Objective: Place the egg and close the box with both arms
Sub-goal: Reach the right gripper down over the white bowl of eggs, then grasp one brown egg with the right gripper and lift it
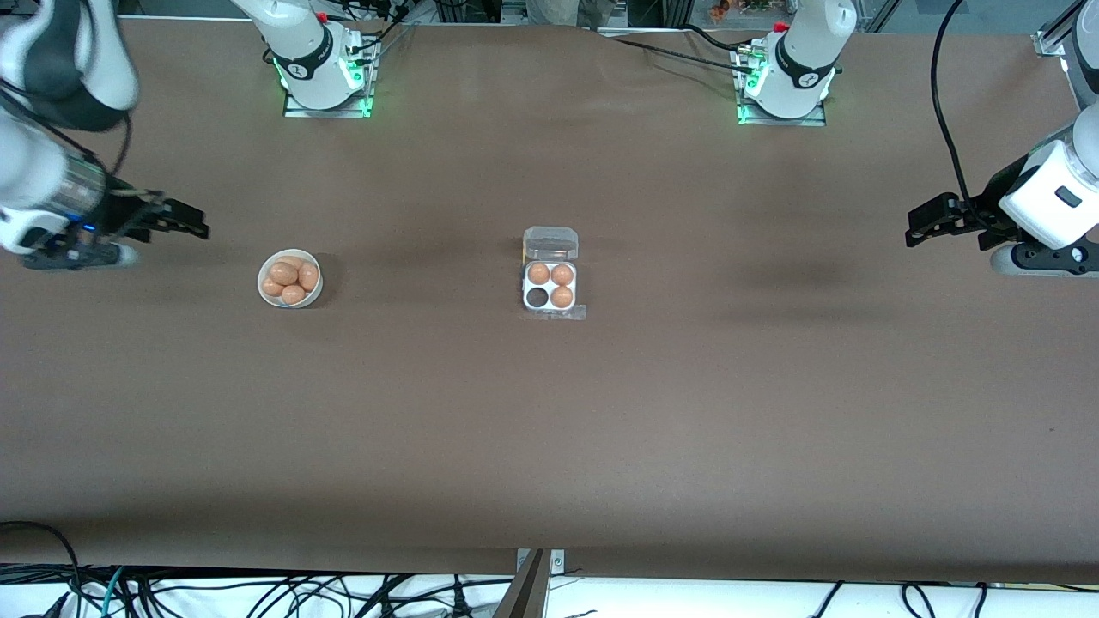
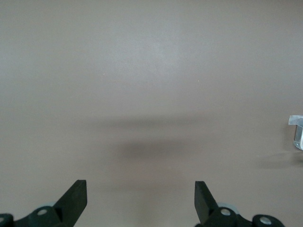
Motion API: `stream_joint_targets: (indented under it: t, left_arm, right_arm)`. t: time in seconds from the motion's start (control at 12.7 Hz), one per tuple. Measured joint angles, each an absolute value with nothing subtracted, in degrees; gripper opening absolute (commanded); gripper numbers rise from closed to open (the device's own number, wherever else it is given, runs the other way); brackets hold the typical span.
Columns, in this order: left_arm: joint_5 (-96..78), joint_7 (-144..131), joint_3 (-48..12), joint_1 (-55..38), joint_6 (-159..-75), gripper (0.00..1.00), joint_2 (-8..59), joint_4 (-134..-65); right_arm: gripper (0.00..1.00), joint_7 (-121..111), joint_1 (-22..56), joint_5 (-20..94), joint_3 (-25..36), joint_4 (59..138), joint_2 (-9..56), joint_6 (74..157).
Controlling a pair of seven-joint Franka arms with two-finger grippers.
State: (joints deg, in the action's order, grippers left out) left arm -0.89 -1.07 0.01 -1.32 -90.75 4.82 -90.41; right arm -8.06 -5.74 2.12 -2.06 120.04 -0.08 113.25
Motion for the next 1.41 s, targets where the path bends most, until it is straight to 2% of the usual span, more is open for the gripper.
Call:
stream_joint_targets:
  t: [0.31,0.55,1.02,1.41]
  left_arm:
    - [-0.89,-1.07,0.01,-1.32,-90.75,1.0,4.97,-90.4]
    - [-0.89,-1.07,0.0,-1.32,-90.75,1.0,5.08,-90.4]
    - [-0.89,-1.07,0.0,-1.32,-90.75,1.0,5.19,-90.4]
    - [-0.89,-1.07,0.0,-1.31,-90.76,1.0,5.2,-90.39]
  right_arm:
    - [1.0,-7.0,-5.35,2.12,-4.5,129.25,3.2,127.71]
    - [1.0,-6.99,-5.05,2.12,-4.58,131.19,7.75,134.51]
    - [1.0,-5.81,-3.5,2.12,-4.69,131.45,12.86,140.75]
    - [0.98,-5.56,-3.48,2.12,-4.68,132.84,13.39,142.01]
